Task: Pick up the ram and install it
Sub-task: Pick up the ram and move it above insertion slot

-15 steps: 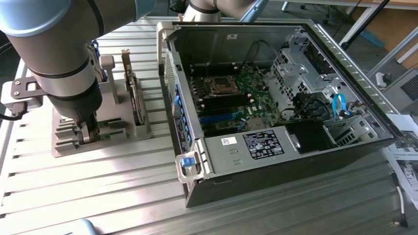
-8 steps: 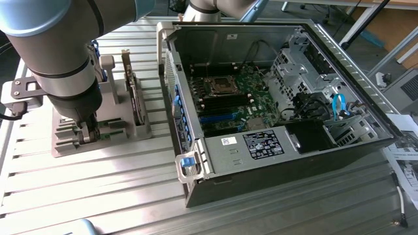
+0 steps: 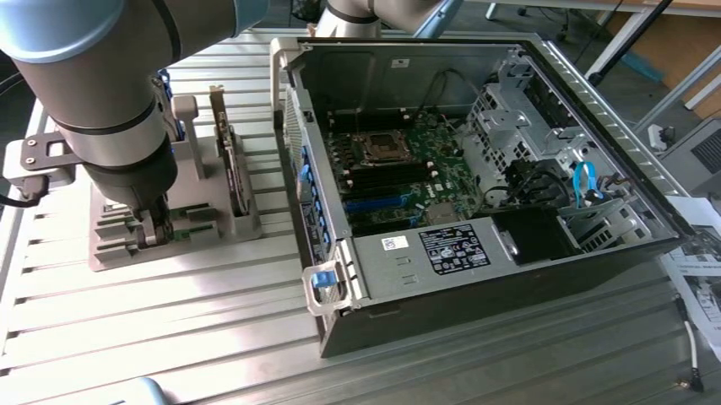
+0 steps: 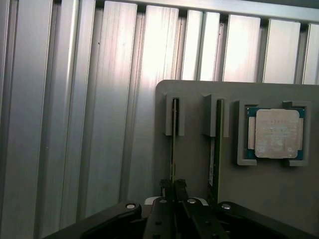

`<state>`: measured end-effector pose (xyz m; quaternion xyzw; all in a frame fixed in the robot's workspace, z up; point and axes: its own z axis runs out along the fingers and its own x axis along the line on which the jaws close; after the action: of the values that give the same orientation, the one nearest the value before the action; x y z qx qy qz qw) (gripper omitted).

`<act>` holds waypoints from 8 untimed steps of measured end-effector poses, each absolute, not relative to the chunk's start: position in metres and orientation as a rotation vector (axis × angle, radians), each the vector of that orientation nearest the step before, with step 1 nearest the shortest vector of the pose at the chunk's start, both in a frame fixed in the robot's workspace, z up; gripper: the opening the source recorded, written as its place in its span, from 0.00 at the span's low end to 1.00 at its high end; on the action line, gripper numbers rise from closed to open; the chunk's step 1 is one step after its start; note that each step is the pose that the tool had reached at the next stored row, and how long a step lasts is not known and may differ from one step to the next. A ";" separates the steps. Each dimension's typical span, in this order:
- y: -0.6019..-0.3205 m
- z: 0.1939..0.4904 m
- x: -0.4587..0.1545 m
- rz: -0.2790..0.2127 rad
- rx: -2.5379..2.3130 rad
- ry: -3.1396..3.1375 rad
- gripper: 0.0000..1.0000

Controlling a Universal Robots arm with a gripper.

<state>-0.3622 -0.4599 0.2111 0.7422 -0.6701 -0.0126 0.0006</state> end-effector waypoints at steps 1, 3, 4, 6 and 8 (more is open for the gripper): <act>-0.460 0.211 -0.362 -0.040 2.331 -2.104 0.15; -0.460 0.211 -0.362 -0.040 2.331 -2.104 0.15; -0.460 0.211 -0.362 -0.040 2.331 -2.105 0.14; -0.460 0.211 -0.362 -0.040 2.331 -2.104 0.12; -0.460 0.211 -0.362 -0.040 2.331 -2.104 0.12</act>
<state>-0.3623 -0.4599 0.2111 0.7422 -0.6701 -0.0126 0.0006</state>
